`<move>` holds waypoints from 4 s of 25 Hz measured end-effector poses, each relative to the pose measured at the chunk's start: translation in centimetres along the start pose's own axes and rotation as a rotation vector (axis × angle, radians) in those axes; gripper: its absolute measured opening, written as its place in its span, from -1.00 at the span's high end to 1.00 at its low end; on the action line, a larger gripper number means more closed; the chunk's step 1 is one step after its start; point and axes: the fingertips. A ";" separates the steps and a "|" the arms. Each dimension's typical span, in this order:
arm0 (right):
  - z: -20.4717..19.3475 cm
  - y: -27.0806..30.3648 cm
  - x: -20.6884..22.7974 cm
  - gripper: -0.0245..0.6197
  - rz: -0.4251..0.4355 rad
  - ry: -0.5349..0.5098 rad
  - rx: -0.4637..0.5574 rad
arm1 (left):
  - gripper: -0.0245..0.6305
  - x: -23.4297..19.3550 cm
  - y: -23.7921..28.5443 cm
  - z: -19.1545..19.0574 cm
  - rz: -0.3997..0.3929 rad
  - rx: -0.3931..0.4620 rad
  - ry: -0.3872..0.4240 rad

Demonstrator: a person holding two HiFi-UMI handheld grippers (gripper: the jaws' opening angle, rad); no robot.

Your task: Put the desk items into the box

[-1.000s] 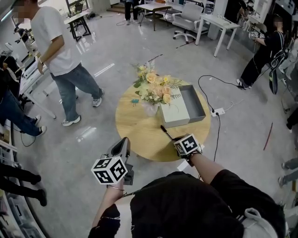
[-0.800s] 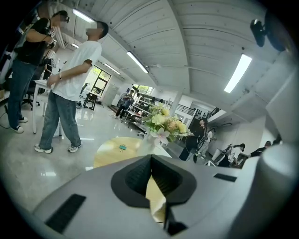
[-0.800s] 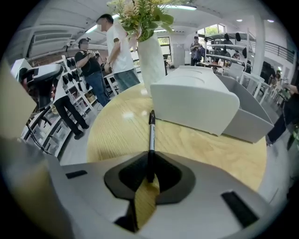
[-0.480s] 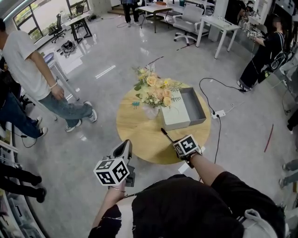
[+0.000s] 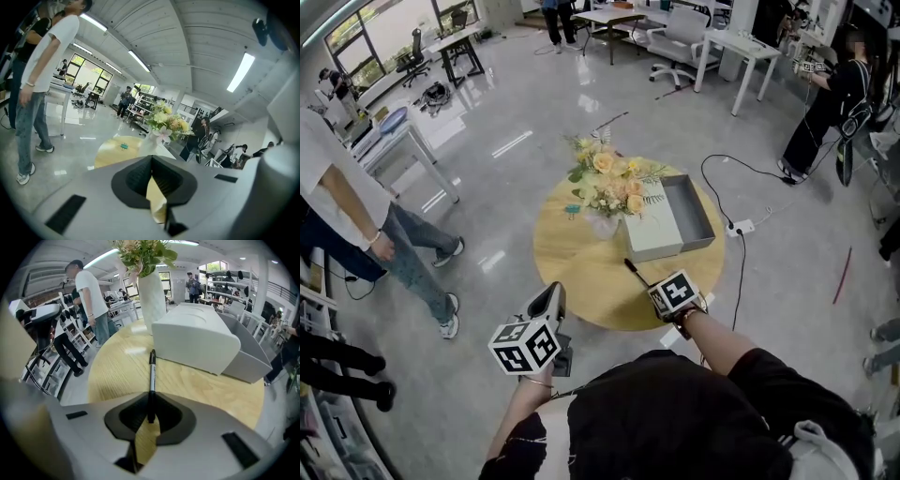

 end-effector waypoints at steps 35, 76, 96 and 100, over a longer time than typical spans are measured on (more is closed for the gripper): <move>6.6 -13.4 0.6 0.77 0.036 0.275 0.465 | 0.89 7.7 5.4 -1.6 -0.208 -0.067 0.037; 9.5 -15.9 14.3 0.77 0.091 0.282 0.497 | 0.89 16.8 15.8 -2.2 -0.197 -0.071 0.067; 14.1 -13.2 20.2 0.77 0.212 0.143 0.469 | 0.89 18.0 20.7 -1.2 -0.046 0.022 0.061; 14.4 -11.8 20.7 0.77 0.244 0.119 0.441 | 0.89 17.5 20.5 -1.3 0.010 0.043 0.057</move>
Point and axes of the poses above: the fingertips, and each gripper's own axes: y forward along the fingers, x to its right, z out of its top, and after that the axes turned 6 degrees about x, right-handed
